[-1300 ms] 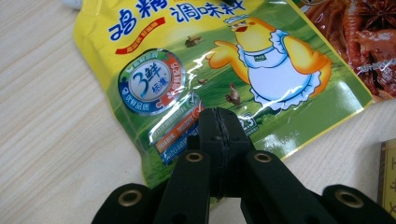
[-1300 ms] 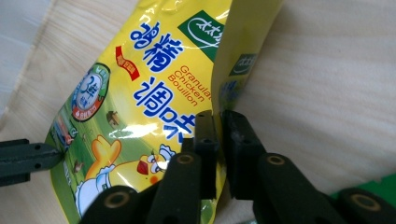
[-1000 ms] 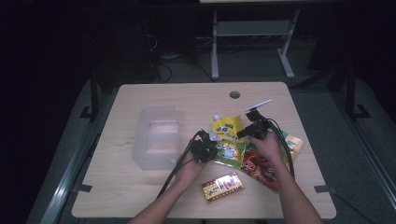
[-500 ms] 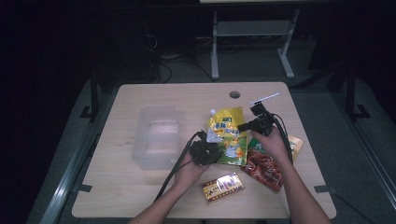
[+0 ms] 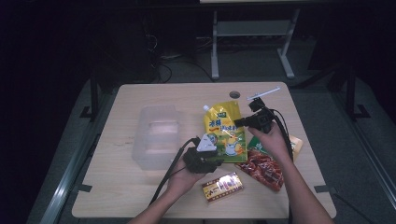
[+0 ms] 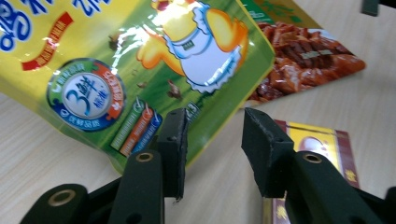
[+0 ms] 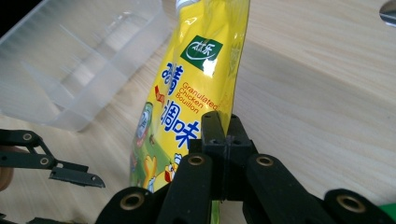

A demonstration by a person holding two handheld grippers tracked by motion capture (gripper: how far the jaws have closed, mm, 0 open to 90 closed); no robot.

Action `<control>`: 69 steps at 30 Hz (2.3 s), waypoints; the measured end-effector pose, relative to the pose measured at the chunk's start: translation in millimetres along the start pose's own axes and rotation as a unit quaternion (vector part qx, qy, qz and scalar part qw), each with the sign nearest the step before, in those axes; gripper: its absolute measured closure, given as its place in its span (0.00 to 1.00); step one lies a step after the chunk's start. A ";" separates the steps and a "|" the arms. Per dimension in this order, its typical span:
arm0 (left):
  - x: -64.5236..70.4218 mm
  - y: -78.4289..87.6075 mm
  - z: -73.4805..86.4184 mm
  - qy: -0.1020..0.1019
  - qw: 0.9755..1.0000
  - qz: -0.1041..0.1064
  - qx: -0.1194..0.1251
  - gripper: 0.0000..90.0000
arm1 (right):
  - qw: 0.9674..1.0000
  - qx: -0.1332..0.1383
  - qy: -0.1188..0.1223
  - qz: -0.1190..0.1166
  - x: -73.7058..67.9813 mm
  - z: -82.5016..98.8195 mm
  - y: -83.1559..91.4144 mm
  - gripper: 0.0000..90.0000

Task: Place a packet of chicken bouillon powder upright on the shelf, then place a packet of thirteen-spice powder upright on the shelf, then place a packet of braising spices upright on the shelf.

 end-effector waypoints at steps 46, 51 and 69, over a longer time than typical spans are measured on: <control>30.7 34.2 29.5 -0.045 0.997 0.044 0.046 0.34 | 0.994 0.084 0.054 0.036 -32.8 -39.8 70.9 1.00; 31.3 36.2 28.1 -0.047 0.996 0.044 0.056 0.33 | 0.994 0.090 0.056 0.031 -39.4 -46.5 74.5 1.00; 38.3 34.7 29.3 -0.054 0.996 0.052 0.054 0.31 | 0.990 0.101 0.093 0.019 -76.1 -75.9 82.5 1.00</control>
Point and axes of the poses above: each handheld gripper's, and its own axes: y roughly backward along the jaws, z roughly out of its underside, x roughly to its right, the point moved 8 cm from there along -y, roughly forward along the jaws, and after that the axes turned 12 degrees about z, right-handed, at the moved point
